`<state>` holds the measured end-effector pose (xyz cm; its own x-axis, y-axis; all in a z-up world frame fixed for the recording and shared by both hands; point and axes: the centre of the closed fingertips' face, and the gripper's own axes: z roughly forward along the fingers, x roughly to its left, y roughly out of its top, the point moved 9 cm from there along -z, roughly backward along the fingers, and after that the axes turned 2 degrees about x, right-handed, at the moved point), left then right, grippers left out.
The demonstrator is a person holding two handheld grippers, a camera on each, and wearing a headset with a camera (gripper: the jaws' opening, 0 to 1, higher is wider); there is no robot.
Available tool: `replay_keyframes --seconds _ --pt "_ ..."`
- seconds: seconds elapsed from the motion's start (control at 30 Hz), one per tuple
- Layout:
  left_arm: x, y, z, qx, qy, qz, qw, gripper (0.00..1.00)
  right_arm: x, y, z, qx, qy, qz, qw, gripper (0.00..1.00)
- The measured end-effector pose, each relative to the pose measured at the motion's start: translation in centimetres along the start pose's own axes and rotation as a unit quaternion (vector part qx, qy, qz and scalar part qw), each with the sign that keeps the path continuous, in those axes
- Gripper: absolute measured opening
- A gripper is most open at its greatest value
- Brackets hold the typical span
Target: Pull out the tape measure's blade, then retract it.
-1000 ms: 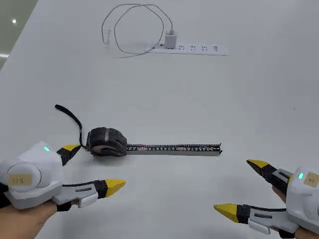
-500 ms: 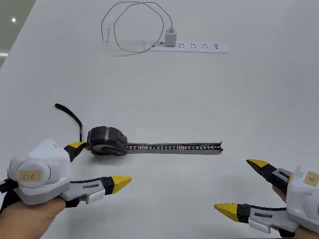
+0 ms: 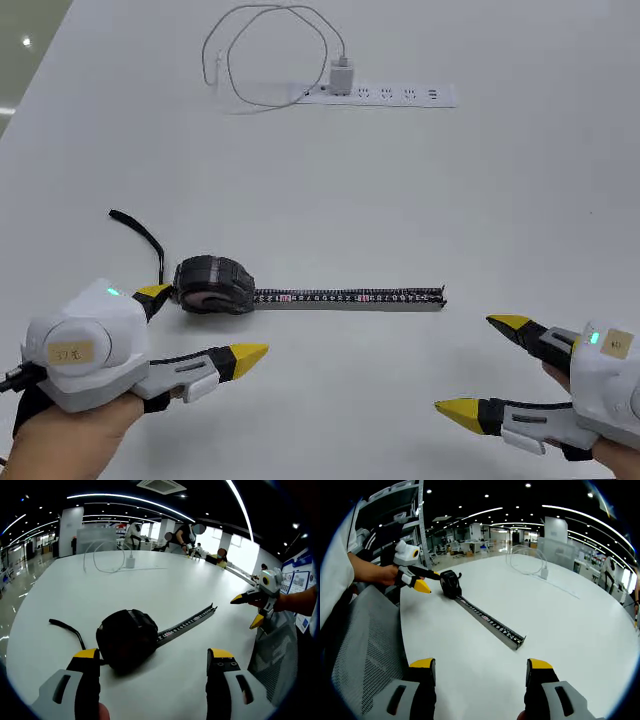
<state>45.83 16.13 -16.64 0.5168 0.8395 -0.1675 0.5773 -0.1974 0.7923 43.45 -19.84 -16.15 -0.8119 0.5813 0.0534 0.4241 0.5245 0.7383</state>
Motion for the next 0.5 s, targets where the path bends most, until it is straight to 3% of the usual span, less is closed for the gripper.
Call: replay_keyframes --seconds 0.5 --pt "0.1 0.0 0.5 0.001 0.031 -0.012 0.9995 0.83 -3.0 1.2 0.7 0.041 0.033 -0.048 0.9975 0.62"
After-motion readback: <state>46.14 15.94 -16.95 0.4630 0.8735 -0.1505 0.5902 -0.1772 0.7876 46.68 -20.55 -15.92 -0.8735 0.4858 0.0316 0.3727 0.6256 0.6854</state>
